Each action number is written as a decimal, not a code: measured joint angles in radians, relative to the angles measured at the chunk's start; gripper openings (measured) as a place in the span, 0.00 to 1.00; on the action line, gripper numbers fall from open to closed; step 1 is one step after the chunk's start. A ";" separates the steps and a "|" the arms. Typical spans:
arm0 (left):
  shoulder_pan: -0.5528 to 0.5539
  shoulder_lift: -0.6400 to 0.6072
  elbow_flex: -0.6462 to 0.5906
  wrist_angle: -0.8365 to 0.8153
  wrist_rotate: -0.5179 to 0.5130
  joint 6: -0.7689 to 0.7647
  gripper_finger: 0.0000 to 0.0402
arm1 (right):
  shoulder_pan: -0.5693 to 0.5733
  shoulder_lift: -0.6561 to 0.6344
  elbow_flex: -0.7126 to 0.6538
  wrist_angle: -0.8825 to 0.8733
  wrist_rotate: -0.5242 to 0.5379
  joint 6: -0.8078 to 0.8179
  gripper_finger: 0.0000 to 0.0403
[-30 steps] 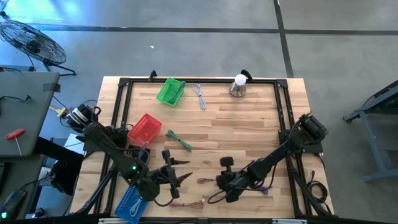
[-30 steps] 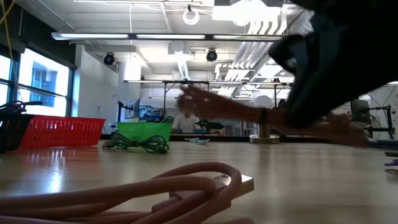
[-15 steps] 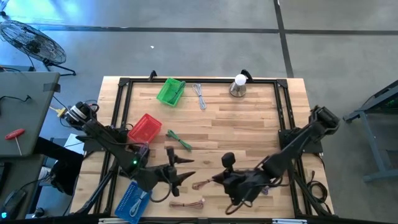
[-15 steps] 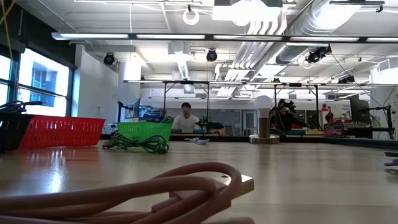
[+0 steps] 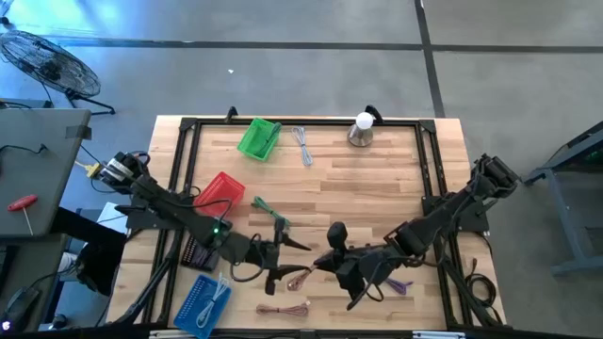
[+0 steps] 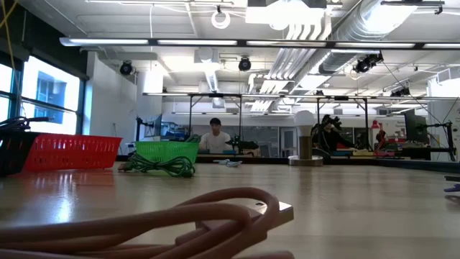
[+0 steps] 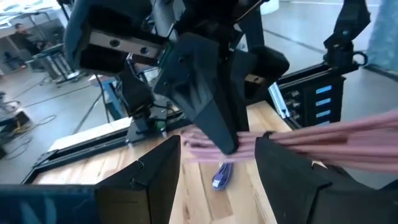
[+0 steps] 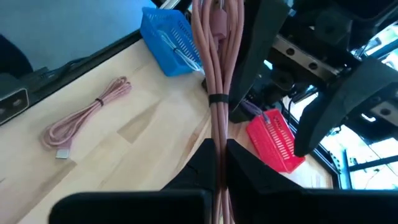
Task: Pick & Place USB Port
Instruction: Put the right pink charger cable into the red bin, then put the purple charger cable into the black bin
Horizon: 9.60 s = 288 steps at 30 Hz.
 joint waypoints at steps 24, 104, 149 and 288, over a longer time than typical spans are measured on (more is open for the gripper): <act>0.002 0.000 0.000 0.036 0.129 0.022 0.50 | -0.027 -0.034 0.000 0.010 -0.019 -0.029 0.02; 0.206 -0.358 -0.266 -1.600 -0.026 -1.257 0.05 | -0.102 -0.066 0.000 -0.168 -0.032 0.238 0.35; 0.204 -0.359 0.156 -1.493 -0.302 -0.912 0.56 | -0.102 -0.185 0.000 -0.714 0.211 0.666 0.35; 0.283 -0.052 -0.055 0.245 0.532 0.122 0.55 | 0.047 -0.026 0.221 -0.318 0.454 0.217 0.00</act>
